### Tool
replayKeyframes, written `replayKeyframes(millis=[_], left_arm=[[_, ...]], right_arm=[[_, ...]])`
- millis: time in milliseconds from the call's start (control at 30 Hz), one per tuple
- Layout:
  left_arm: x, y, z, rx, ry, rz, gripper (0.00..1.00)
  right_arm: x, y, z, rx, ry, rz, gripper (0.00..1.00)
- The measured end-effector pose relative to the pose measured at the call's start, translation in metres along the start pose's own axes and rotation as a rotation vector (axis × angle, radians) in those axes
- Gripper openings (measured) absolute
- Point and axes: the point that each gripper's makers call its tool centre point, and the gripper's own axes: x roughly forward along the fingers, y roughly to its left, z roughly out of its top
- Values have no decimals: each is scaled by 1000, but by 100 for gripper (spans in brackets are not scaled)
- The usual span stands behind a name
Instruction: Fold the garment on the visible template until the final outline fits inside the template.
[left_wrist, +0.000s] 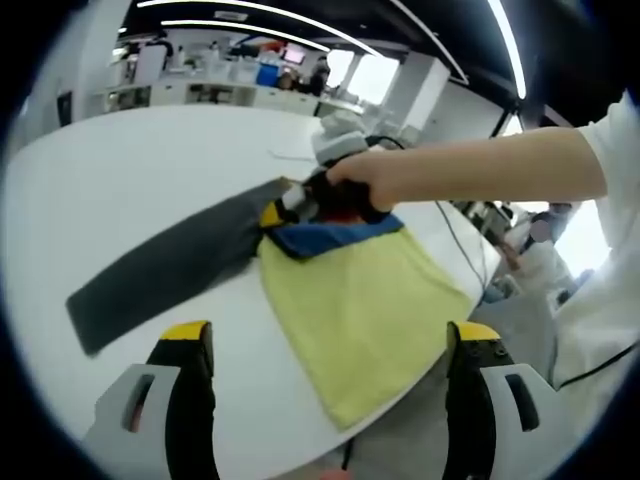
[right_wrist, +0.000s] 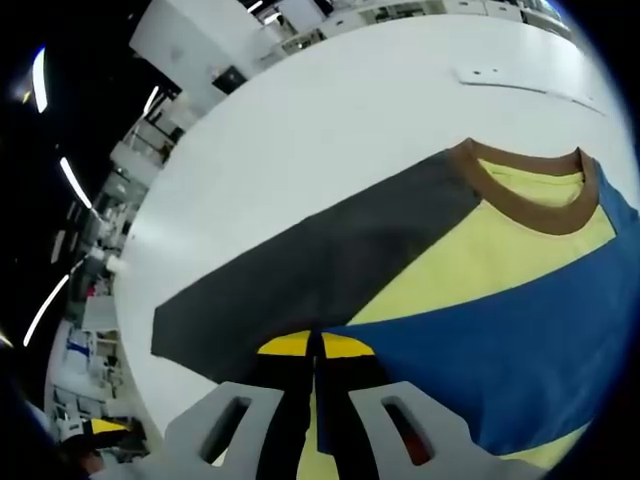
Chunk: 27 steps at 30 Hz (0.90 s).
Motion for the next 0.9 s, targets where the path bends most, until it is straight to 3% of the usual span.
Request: replayKeyframes(millis=[400, 567, 900], left_arm=[[-1, -8, 7, 21, -4, -5, 93], [-3, -13, 9, 32, -3, -4, 93], [-6, -27, 14, 60, -3, -9, 93]], right_arm=[[-13, -1, 2, 2, -29, 28, 8], [-21, 0, -2, -9, -49, 65, 15], [-43, -13, -8, -35, -76, 65, 25]])
